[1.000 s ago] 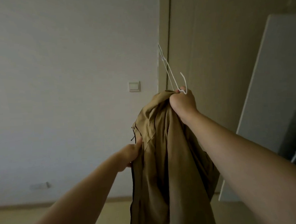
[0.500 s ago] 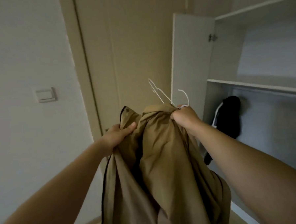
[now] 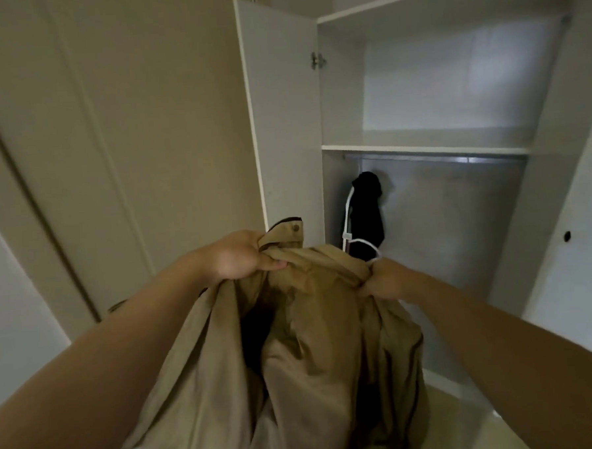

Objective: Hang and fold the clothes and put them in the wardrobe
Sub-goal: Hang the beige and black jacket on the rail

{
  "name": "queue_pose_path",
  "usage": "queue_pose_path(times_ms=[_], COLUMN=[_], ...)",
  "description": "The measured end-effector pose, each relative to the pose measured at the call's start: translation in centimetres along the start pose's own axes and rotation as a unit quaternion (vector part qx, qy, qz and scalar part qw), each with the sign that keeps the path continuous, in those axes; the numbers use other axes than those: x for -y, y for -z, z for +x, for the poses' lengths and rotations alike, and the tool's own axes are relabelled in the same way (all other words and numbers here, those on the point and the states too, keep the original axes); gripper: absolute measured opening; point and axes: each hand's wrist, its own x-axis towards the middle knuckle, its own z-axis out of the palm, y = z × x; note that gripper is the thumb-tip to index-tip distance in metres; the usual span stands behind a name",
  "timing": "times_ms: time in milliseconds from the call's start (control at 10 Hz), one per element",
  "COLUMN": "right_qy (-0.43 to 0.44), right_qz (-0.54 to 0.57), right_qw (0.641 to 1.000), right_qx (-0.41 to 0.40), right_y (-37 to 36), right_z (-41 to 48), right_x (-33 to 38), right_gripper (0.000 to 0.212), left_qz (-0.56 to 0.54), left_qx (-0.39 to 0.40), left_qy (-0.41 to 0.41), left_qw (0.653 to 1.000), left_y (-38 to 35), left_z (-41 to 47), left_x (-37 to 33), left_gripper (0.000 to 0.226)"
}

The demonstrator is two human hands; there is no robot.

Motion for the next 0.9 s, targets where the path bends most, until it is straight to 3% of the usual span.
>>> queue_pose_path(times_ms=[100, 200, 300, 400, 500, 700, 800, 900], right_qy=[-0.021, -0.067, -0.092, -0.089, -0.088, -0.125, -0.139, -0.116], right_qz=[-0.041, -0.029, 0.019, 0.028, 0.078, 0.152, 0.153, 0.082], right_qw=[0.998, 0.996, 0.995, 0.99, 0.982, 0.966, 0.963, 0.974], right_qx=[0.031, 0.055, -0.017, -0.108, -0.146, -0.168, -0.174, -0.176], right_y=[-2.7, -5.6, -8.4, -10.2, -10.8, -10.7, -10.3, -10.7], right_z=[-0.1, -0.9, -1.7, -2.4, -3.0, -3.2, -3.1, -2.1], right_x=[-1.5, -2.4, -2.0, -1.1, -0.8, -1.5, -1.5, -1.0], right_gripper=[0.034, 0.019, 0.024, 0.054, 0.051, 0.038, 0.036, 0.021], left_qz=[-0.103, -0.132, -0.174, -0.189, -0.174, -0.032, -0.02, -0.044], left_qx=[0.083, 0.058, 0.013, -0.018, -0.03, -0.056, -0.038, 0.005], left_qy=[0.049, 0.163, 0.205, 0.191, 0.164, 0.039, 0.002, -0.038], left_qw=[0.99, 0.976, 0.963, 0.963, 0.971, 0.997, 0.999, 0.998], left_y=[0.0, -1.0, -1.7, -2.5, -3.4, -4.8, -4.9, -5.5], left_z=[2.5, 5.2, 7.4, 9.2, 9.9, 12.5, 12.5, 11.3], left_x=[0.7, 2.0, 4.5, 7.1, 8.7, 11.5, 11.2, 9.7], left_gripper=[0.03, 0.036, 0.041, 0.032, 0.029, 0.042, 0.049, 0.052])
